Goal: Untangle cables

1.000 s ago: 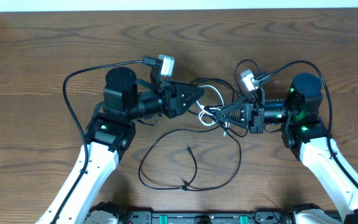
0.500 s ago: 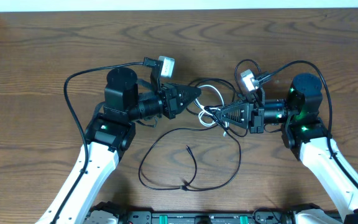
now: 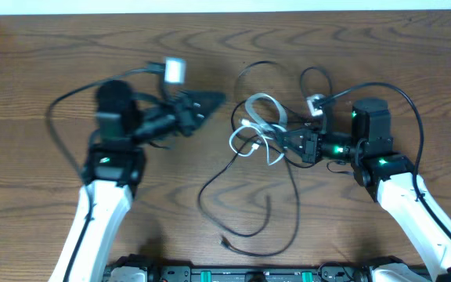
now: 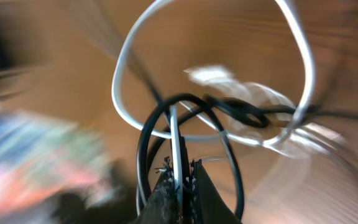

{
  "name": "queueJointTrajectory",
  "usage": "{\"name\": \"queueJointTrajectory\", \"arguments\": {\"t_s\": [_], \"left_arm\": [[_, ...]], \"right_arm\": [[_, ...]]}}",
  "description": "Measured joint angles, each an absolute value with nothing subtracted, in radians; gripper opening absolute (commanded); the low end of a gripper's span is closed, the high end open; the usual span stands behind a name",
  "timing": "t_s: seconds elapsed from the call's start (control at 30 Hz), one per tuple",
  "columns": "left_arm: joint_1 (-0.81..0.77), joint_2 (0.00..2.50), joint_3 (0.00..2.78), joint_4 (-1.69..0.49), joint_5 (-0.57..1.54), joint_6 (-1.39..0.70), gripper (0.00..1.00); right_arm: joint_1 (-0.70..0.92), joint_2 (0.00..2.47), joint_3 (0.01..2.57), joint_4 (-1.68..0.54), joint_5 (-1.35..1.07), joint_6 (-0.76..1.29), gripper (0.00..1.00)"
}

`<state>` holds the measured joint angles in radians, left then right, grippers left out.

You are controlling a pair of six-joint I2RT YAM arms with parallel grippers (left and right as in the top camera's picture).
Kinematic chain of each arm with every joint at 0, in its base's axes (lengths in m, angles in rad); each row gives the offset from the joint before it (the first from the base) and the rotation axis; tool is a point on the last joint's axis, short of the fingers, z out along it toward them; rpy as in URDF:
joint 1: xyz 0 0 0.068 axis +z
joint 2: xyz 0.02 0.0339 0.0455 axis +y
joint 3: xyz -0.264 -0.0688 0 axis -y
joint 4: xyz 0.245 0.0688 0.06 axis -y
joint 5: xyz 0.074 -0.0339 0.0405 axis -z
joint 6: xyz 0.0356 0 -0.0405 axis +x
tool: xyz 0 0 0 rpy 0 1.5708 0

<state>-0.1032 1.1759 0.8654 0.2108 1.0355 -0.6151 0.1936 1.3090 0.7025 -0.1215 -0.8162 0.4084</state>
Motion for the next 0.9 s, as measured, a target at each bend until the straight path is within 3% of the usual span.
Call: {"name": "queueJointTrajectory", "arguments": {"t_s": [0.2, 0.3, 0.4, 0.57, 0.67, 0.9], "left_arm": [[0.006, 1.051, 0.865, 0.225, 1.083, -0.637, 0.07], [0.02, 1.044, 0.865, 0.218, 1.094, -0.642, 0.08], [0.022, 1.045, 0.865, 0.155, 1.096, -0.651, 0.25], [0.022, 1.054, 0.865, 0.042, 1.1, -0.62, 0.76], [0.022, 1.06, 0.865, -0.005, 1.102, -0.603, 0.87], [0.006, 1.077, 0.866, -0.142, 1.102, -0.565, 0.88]], "right_arm": [[0.185, 1.318, 0.691, -0.27, -0.348, 0.402, 0.01], [0.181, 1.318, 0.691, -0.253, -0.339, 0.378, 0.01], [0.18, 1.318, 0.689, -0.171, -0.517, 0.285, 0.01], [0.181, 1.317, 0.689, -0.069, -0.944, 0.143, 0.01], [0.182, 1.317, 0.689, -0.066, -1.1, 0.102, 0.01], [0.182, 1.318, 0.689, -0.065, -1.227, 0.071, 0.01]]}}
